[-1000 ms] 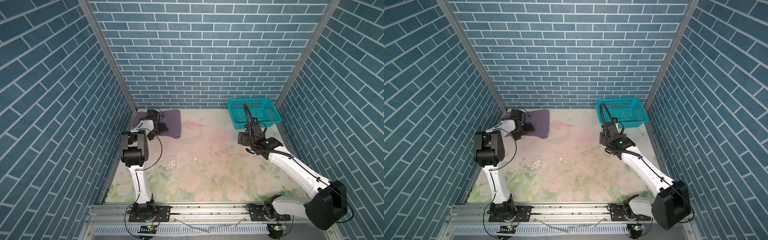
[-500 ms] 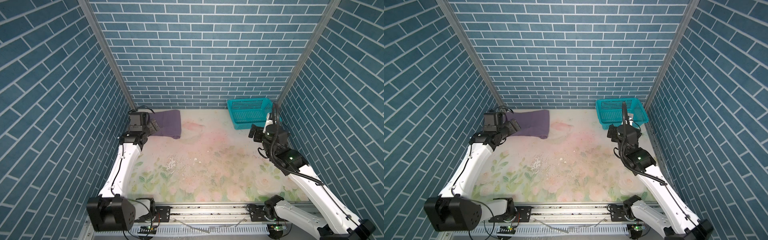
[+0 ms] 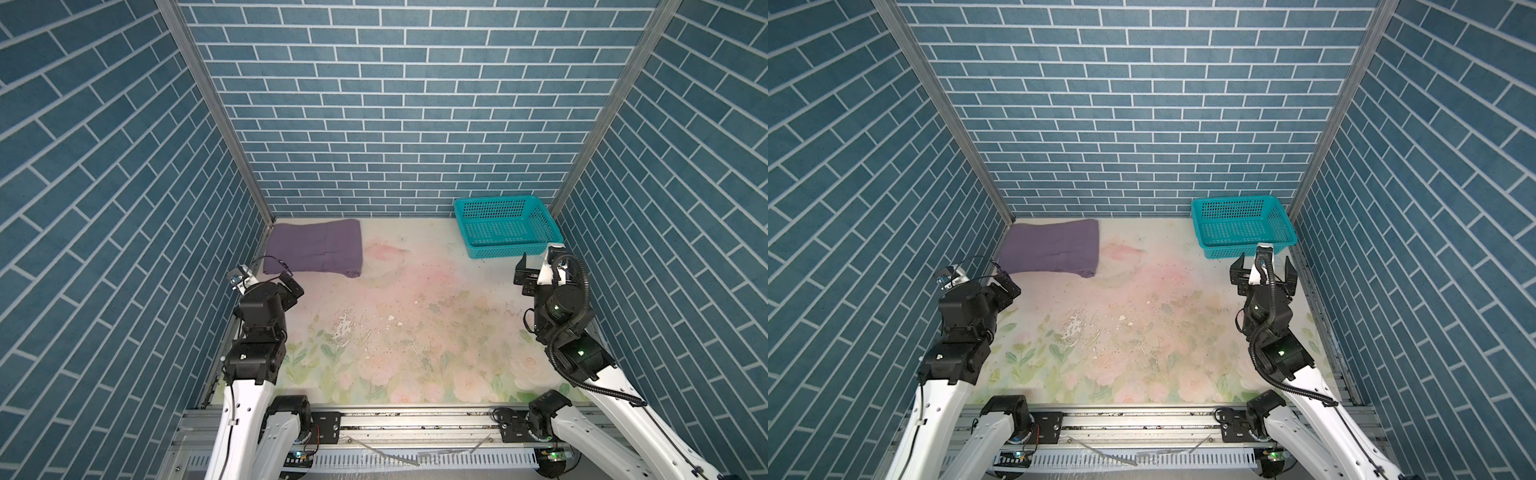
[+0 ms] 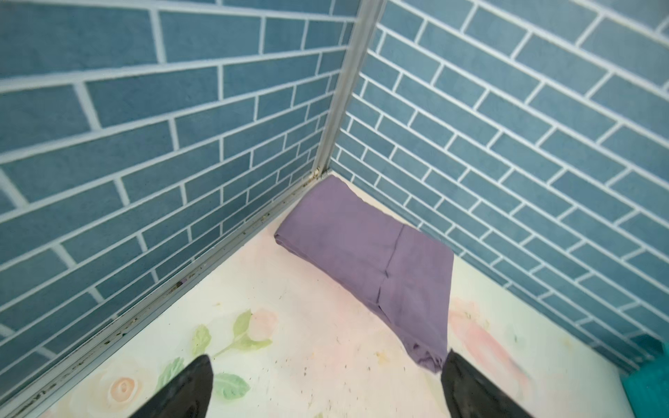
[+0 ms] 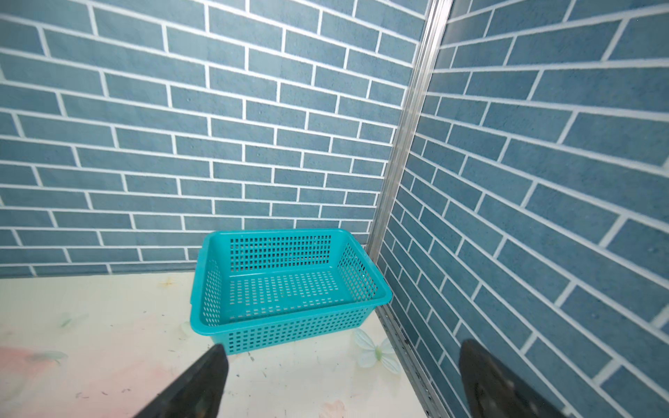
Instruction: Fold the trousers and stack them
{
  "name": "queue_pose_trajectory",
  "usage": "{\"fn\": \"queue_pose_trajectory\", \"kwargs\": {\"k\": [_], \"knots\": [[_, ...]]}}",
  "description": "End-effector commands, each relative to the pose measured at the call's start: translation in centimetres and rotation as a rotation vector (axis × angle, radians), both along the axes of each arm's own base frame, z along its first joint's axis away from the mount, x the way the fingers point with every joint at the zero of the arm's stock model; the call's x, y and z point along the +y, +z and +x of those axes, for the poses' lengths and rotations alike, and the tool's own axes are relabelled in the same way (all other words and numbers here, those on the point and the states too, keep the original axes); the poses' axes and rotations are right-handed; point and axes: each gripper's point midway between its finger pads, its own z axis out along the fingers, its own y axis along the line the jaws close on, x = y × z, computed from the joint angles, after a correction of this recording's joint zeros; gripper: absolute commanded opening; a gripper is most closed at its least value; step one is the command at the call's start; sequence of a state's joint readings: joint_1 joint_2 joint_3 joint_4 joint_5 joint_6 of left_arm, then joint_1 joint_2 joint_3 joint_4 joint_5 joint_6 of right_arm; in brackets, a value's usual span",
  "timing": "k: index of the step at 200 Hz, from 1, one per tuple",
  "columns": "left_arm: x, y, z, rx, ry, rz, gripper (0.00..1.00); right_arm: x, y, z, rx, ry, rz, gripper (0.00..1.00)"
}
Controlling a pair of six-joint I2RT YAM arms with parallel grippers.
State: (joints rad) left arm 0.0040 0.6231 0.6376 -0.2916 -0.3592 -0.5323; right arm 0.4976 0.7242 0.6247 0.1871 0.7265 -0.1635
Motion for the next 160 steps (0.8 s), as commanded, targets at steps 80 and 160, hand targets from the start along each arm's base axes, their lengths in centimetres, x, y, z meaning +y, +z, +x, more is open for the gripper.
{"fn": "queue_pose_trajectory", "kwargs": {"k": [80, 160], "knots": [[-0.6, -4.8, 1.1, 0.029, -0.141, 0.344, 0.99, -2.0, -10.5, 4.2, 0.277, -0.020, 0.105, 0.99], [-1.1, -12.4, 4.3, 0.105, -0.190, 0.338, 0.99, -10.6, -19.4, 2.2, 0.352, -0.292, 0.318, 0.99]]}}
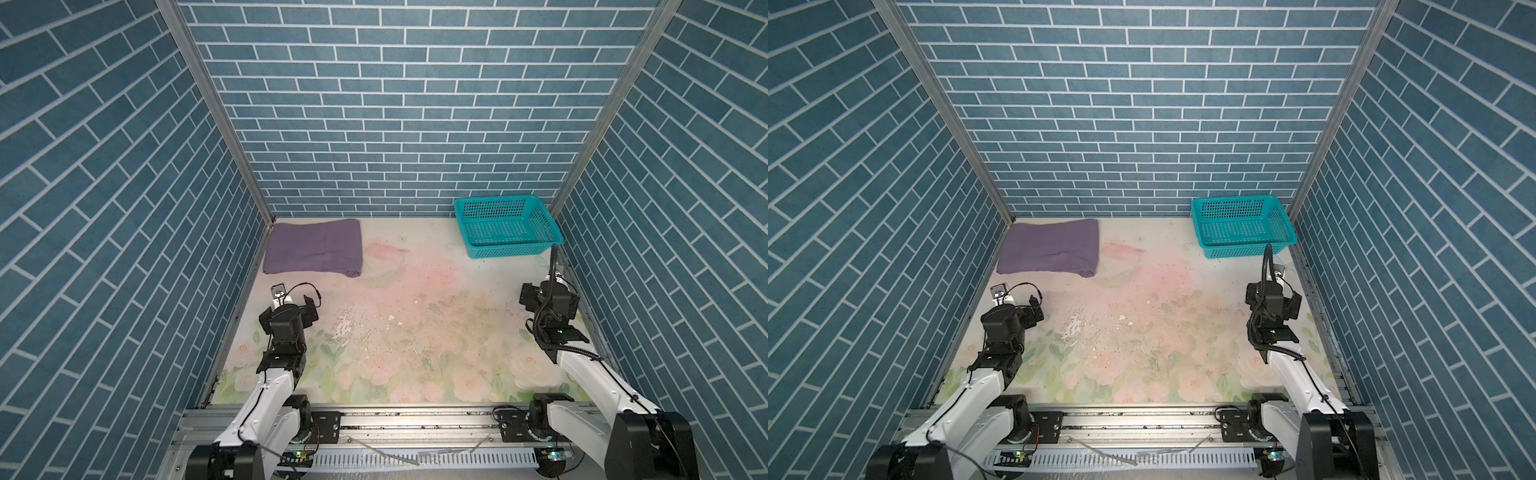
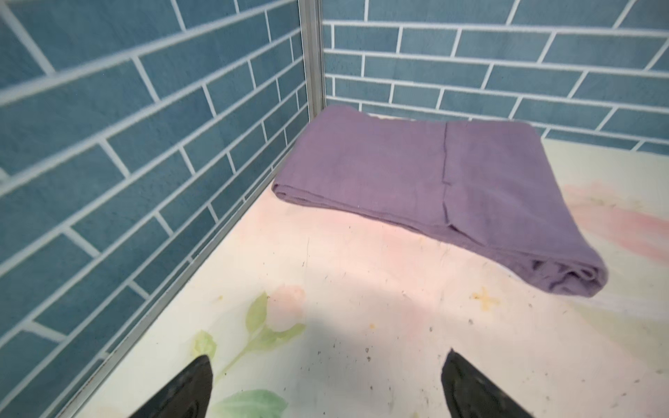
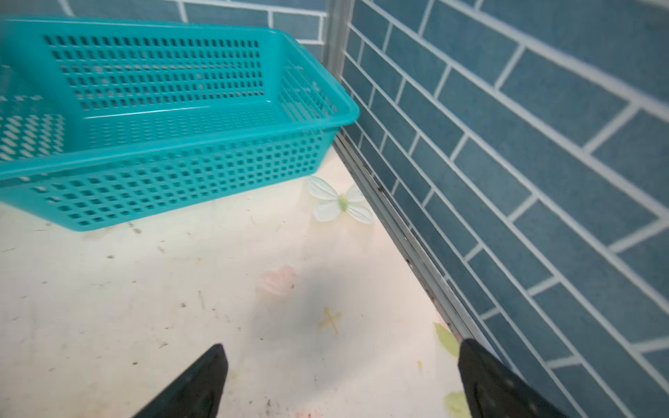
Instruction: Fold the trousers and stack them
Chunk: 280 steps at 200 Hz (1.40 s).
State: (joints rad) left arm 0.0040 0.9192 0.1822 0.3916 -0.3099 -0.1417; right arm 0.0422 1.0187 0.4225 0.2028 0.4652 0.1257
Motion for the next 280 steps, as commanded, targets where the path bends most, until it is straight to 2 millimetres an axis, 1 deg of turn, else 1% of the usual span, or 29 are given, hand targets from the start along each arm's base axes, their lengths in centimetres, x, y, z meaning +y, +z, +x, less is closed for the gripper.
{"fn": "queue_pose_trajectory", "kwargs": {"k": [1, 29, 42, 61, 69, 88, 96, 101, 104, 109, 115, 125, 127, 130, 139, 148, 160, 177, 190, 198, 220, 230, 242, 253, 259, 265, 271, 275, 280], "knots": [[-0.4, 2.1, 1.5, -0.108, -0.028, 0.014, 0.99, -1.3, -1.6, -0.4, -0.039, -0.064, 0.102, 0.99], [0.4, 2.1, 2.5, -0.112, 0.010, 0.051, 0.99, -2.7, -4.1, -0.5, -0.006, -0.110, 0.140, 0.99], [0.9, 2.2, 3.1, -0.111, 0.036, 0.061, 0.99, -2.7, -4.1, 0.3, -0.008, -0.091, 0.137, 0.99], [1.8, 1.7, 4.2, -0.042, 0.092, 0.065, 0.99, -2.7, -4.2, 1.3, -0.001, -0.071, 0.137, 0.99], [1.8, 1.7, 4.6, -0.037, 0.092, 0.070, 0.99, -2.8, -4.2, 1.7, 0.000, -0.072, 0.134, 0.99], [0.8, 2.0, 5.7, -0.090, 0.024, 0.072, 0.99, -3.4, -3.8, 2.4, -0.033, -0.082, 0.109, 0.99], [0.7, 1.6, 5.9, -0.109, 0.017, 0.050, 0.99, -3.7, -3.7, 2.8, -0.039, -0.086, 0.110, 0.99], [0.6, 0.9, 6.0, -0.119, 0.013, 0.044, 0.99, -3.9, -3.7, 3.1, -0.047, -0.084, 0.110, 0.99], [0.5, 1.2, 6.3, -0.155, 0.005, 0.052, 0.99, -3.9, -3.6, 3.3, -0.054, -0.079, 0.111, 0.99], [-0.4, 1.0, 6.4, -0.176, -0.058, 0.060, 0.99, -3.9, -3.6, 3.6, -0.064, -0.068, 0.114, 0.99], [-1.5, 0.3, 6.4, -0.158, -0.126, 0.052, 0.99, -3.6, -3.5, 4.1, -0.074, -0.035, 0.122, 0.99], [-1.6, -0.2, 6.7, -0.174, -0.133, 0.056, 0.99, -3.1, -3.8, 4.8, -0.054, 0.012, 0.144, 0.99], [-1.7, 0.2, 6.8, -0.197, -0.138, 0.064, 0.99, -2.9, -3.8, 4.9, -0.051, 0.026, 0.144, 0.99], [-1.7, 0.1, 6.8, -0.206, -0.144, 0.068, 0.99, -2.6, -4.0, 4.9, -0.041, 0.045, 0.151, 0.99], [-1.6, -0.3, 6.3, -0.192, -0.134, 0.049, 0.99, -1.8, -4.0, 5.4, -0.040, 0.107, 0.163, 0.99], [-1.5, -0.2, 6.4, -0.178, -0.133, 0.050, 0.99, -1.5, -4.0, 5.4, -0.040, 0.134, 0.174, 0.99], [-2.1, -0.2, 7.1, -0.183, -0.170, 0.055, 0.99, -1.3, -3.8, 5.0, -0.064, 0.147, 0.169, 0.99], [-2.3, -0.5, 7.6, -0.131, -0.184, 0.050, 0.99, -1.8, -3.2, 4.2, -0.108, 0.112, 0.160, 0.99], [-3.3, -0.8, 8.4, -0.106, -0.248, 0.048, 0.99, -2.5, -3.2, 4.1, -0.115, 0.082, 0.172, 0.99], [-3.6, -0.9, 8.8, -0.082, -0.264, 0.044, 0.99, -2.4, -3.2, 3.8, -0.125, 0.083, 0.171, 0.99], [-4.0, -1.1, 9.3, -0.061, -0.293, 0.041, 0.99, -0.8, -2.4, 2.3, -0.239, 0.147, 0.220, 0.99], [-4.0, -1.1, 9.3, -0.063, -0.294, 0.040, 0.99, -0.5, -2.1, 2.0, -0.270, 0.160, 0.229, 0.99], [-4.0, -1.0, 9.4, -0.064, -0.291, 0.041, 0.99, -1.1, -2.1, 2.5, -0.261, 0.133, 0.218, 0.99], [-4.0, -1.1, 9.3, -0.062, -0.293, 0.040, 0.99, -0.9, -2.0, 3.8, -0.249, 0.154, 0.227, 0.99], [-4.0, -1.1, 9.3, -0.063, -0.293, 0.041, 0.99, -0.7, -2.8, 4.4, -0.199, 0.165, 0.242, 0.99], [-4.0, -1.0, 9.4, -0.063, -0.292, 0.041, 0.99, 0.1, -3.4, 5.1, -0.198, 0.214, 0.250, 0.99], [-4.0, -1.0, 9.3, -0.063, -0.292, 0.041, 0.99, 2.0, -3.5, 5.9, -0.220, 0.332, 0.257, 0.99], [-4.0, -1.1, 9.3, -0.062, -0.291, 0.042, 0.99, 3.2, -3.9, 6.1, -0.192, 0.402, 0.246, 0.99], [-4.0, -1.1, 9.3, -0.060, -0.291, 0.041, 0.99, 4.2, -4.4, 6.5, -0.161, 0.420, 0.211, 0.99]]}}
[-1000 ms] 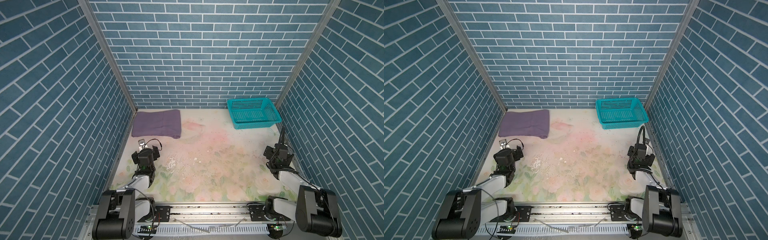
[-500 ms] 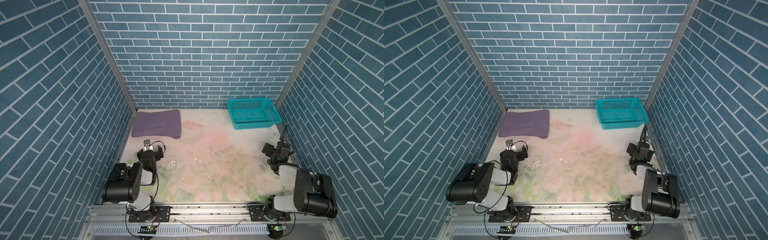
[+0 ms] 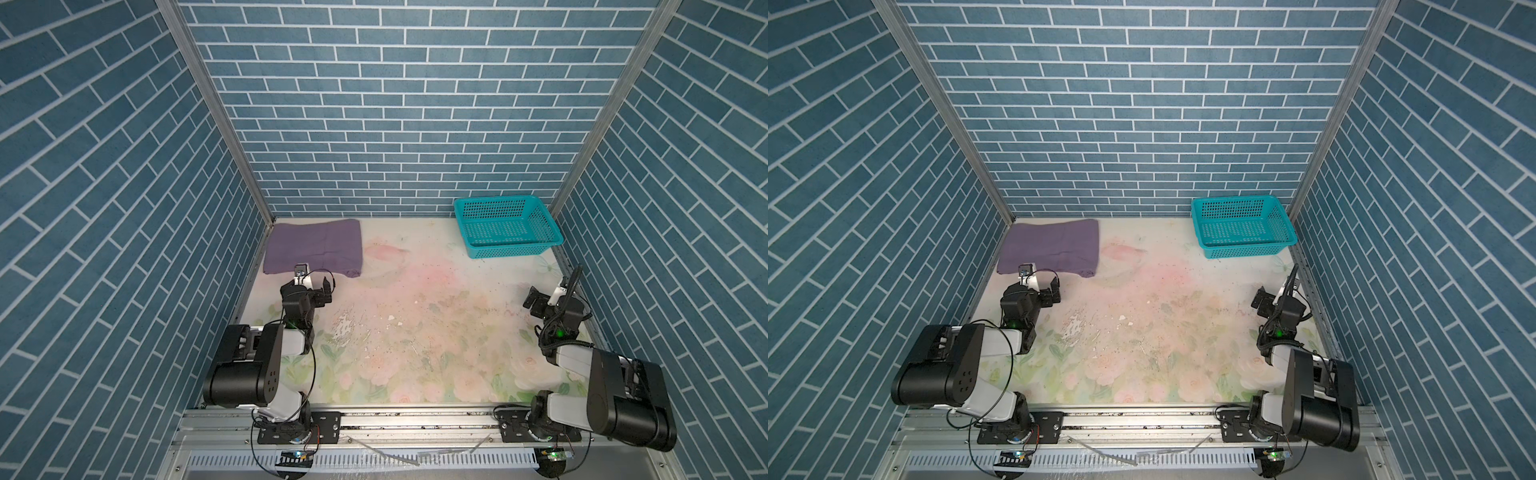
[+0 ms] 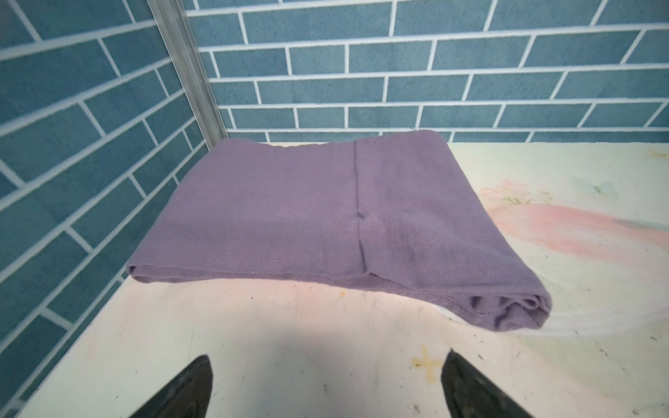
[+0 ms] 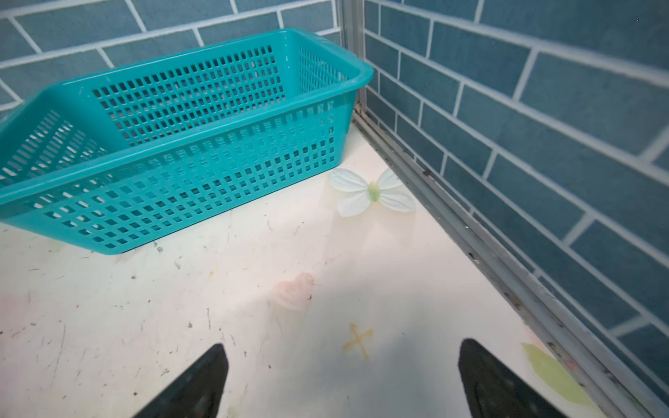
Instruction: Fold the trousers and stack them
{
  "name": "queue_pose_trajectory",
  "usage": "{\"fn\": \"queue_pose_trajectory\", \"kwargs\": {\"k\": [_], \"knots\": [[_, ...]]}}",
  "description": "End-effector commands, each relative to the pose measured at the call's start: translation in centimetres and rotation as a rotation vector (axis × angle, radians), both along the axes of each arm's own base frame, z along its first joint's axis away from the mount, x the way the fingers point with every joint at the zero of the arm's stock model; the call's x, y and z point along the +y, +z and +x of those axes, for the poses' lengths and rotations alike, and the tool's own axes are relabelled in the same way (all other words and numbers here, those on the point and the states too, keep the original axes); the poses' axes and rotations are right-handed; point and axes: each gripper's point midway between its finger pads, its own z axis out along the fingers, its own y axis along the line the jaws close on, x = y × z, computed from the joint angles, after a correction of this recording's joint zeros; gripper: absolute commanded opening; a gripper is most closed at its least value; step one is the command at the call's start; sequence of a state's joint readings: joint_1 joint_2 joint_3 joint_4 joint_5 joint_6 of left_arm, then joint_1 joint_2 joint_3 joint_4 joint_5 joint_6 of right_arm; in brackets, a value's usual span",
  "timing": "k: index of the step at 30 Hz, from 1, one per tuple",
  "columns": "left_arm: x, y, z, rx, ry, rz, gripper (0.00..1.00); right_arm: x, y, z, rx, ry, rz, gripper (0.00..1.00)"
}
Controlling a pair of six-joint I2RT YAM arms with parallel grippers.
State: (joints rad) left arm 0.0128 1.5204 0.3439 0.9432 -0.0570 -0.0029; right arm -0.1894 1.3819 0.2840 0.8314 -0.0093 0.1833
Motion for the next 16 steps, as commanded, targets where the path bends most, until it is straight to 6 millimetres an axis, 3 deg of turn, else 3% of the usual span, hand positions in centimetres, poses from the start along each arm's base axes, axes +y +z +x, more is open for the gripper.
{"fn": "queue_pose_trajectory", "kwargs": {"k": [1, 3, 4, 16], "knots": [[-0.1, -0.3, 0.0, 0.018, -0.014, 0.009, 0.99, 4.6, 0.2, 2.9, -0.029, 0.231, -0.047, 0.99], [-0.2, -0.3, 0.0, 0.017, -0.015, 0.009, 0.99, 5.3, -1.2, 3.3, 0.054, 0.245, -0.085, 0.99], [-0.2, -0.3, 0.0, 0.017, -0.014, 0.010, 0.99, 5.5, -0.5, 3.9, 0.008, 0.247, -0.088, 0.99], [-0.1, -0.3, 0.1, 0.021, -0.008, 0.016, 0.99, 5.0, -1.0, 3.8, 0.043, 0.218, -0.098, 0.99]]}}
